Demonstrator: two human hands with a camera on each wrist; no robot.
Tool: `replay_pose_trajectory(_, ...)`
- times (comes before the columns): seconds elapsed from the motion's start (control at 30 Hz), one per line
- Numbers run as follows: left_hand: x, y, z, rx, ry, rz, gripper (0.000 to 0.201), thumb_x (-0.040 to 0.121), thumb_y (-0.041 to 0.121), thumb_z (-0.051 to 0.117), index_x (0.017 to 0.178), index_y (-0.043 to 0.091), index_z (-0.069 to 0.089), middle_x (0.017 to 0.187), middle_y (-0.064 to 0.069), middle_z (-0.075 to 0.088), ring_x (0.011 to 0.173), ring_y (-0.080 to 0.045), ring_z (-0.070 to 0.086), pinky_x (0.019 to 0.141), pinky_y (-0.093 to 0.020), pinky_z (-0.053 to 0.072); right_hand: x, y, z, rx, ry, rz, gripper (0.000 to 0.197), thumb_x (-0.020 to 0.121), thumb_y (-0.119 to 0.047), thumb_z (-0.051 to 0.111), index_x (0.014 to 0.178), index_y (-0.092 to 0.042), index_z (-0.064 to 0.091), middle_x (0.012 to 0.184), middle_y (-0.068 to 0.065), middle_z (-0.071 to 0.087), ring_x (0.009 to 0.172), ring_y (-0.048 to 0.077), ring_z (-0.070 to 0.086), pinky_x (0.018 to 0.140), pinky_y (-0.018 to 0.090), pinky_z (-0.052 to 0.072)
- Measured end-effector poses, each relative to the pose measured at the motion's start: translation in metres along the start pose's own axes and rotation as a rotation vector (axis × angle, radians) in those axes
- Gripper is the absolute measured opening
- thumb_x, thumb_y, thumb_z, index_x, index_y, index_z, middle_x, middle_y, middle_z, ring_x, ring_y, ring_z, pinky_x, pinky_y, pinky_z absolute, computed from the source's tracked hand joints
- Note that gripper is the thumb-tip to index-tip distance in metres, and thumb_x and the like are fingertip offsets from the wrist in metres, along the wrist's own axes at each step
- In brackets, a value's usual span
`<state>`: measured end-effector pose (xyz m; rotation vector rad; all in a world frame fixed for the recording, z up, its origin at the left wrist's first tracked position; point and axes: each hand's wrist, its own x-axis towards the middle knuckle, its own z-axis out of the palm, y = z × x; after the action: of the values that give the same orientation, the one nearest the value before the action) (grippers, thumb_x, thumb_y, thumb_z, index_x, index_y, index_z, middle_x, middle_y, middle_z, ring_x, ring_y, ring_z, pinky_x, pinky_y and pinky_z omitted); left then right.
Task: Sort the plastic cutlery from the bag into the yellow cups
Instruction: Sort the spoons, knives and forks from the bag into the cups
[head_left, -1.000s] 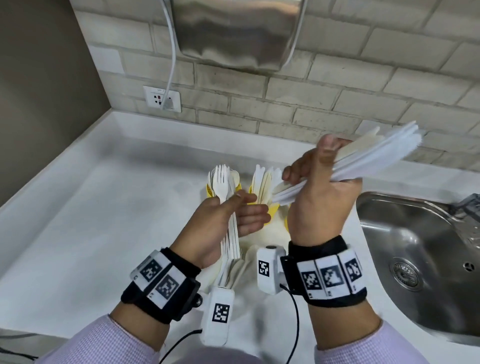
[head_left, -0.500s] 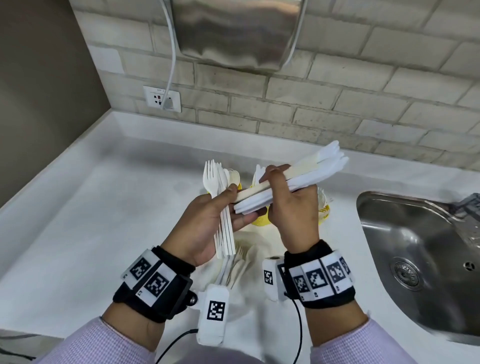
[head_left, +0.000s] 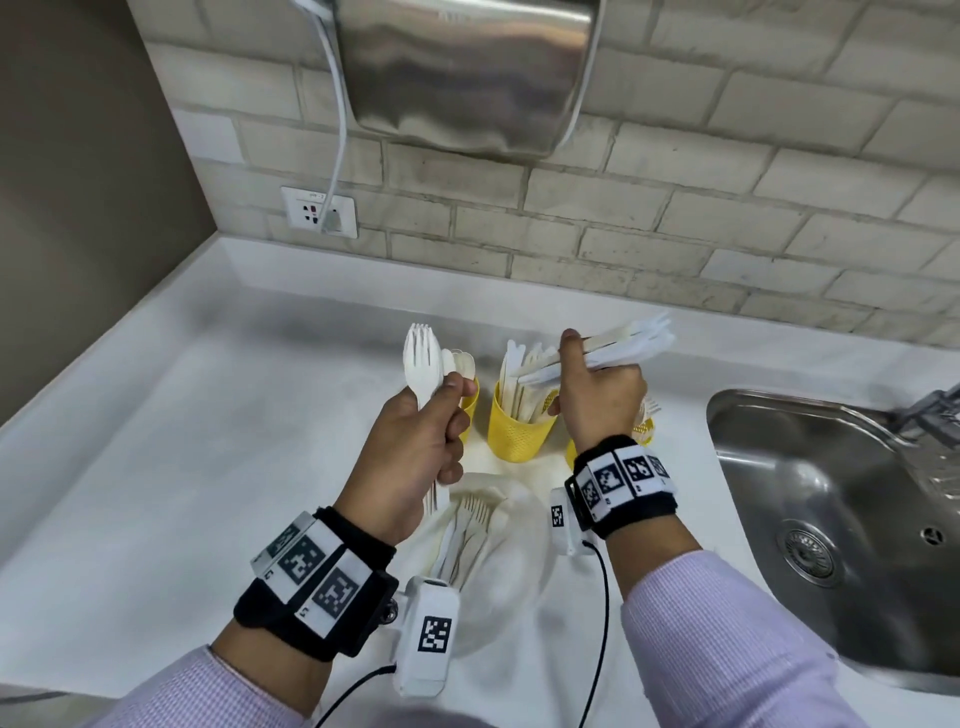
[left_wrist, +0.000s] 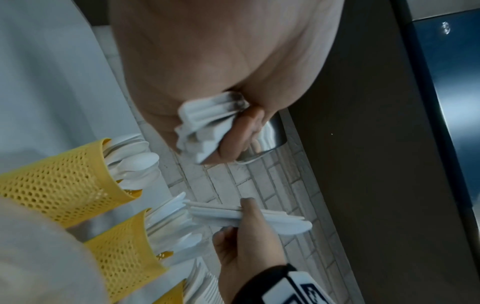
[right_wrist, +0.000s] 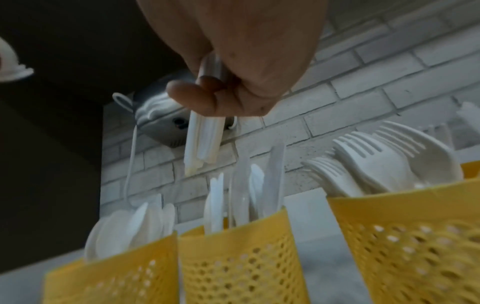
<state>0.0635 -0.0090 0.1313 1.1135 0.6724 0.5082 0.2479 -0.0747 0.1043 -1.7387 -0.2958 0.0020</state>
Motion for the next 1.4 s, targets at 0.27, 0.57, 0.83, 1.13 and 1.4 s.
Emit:
replay_pose_trajectory(0.27,-0.001,-0.002,-0.001,0.022,-0.010,0.003,0.021,0.107,0.034,0.051,0.100,0.018,0.063,0.062,0.007,0.030,0.047,-0.010,0.022,0.045,-0.023,0.022,0.004,0.025,0.026,-0.311,-0.067,-0.176,0.041,0.086,-0.044,0.072,0.070,-0.006,0.065,0.063,0.004,0.066,0.054,0.018,0.055,0.049,0.018,0.034)
replay_pose_trajectory(0.57,0.000,-0.005,-0.007,0.044,0.000,-0.009,0.023,0.107,0.034,0.050,0.101,0.017,0.065,0.060,0.008,0.032,0.046,-0.009,0.025,0.044,-0.022,0.024,-0.006,0.038,0.030,-0.578,-0.174,-0.131,0.045,0.086,-0.049,0.069,0.088,-0.004,0.066,0.088,0.016,0.071,0.084,0.038,0.067,0.068,0.033,0.047)
replay_pose_trajectory(0.83,0.002,-0.006,-0.005,0.079,-0.034,-0.017,0.024,0.107,0.034,0.050,0.104,0.015,0.064,0.060,0.008,0.032,0.047,-0.010,0.024,0.044,-0.023,0.025,-0.005,0.048,0.032,-0.613,-0.232,-0.105,0.050,0.079,-0.059,0.062,0.087,-0.010,0.067,0.083,0.010,0.071,0.082,0.034,0.068,0.069,0.034,0.055)
replay_pose_trajectory(1.13,0.005,-0.010,0.000,0.084,-0.052,-0.020,0.025,0.107,0.035,0.050,0.098,0.019,0.066,0.064,0.006,0.031,0.047,-0.010,0.024,0.045,-0.023,0.024,0.001,0.049,0.030,-0.484,-0.214,-0.229,0.043,0.084,-0.036,0.075,0.110,-0.008,0.055,0.109,0.010,0.060,0.096,0.034,0.060,0.072,0.033,0.040)
replay_pose_trajectory(1.4,0.006,-0.009,0.006,0.099,-0.052,-0.013,0.024,0.108,0.033,0.048,0.100,0.016,0.064,0.062,0.006,0.033,0.046,-0.009,0.026,0.044,-0.022,0.025,0.007,0.041,0.026,-0.647,-0.138,-0.489,0.049,0.085,-0.037,0.074,0.124,-0.015,0.054,0.119,0.011,0.046,0.106,0.034,0.051,0.076,0.039,0.047)
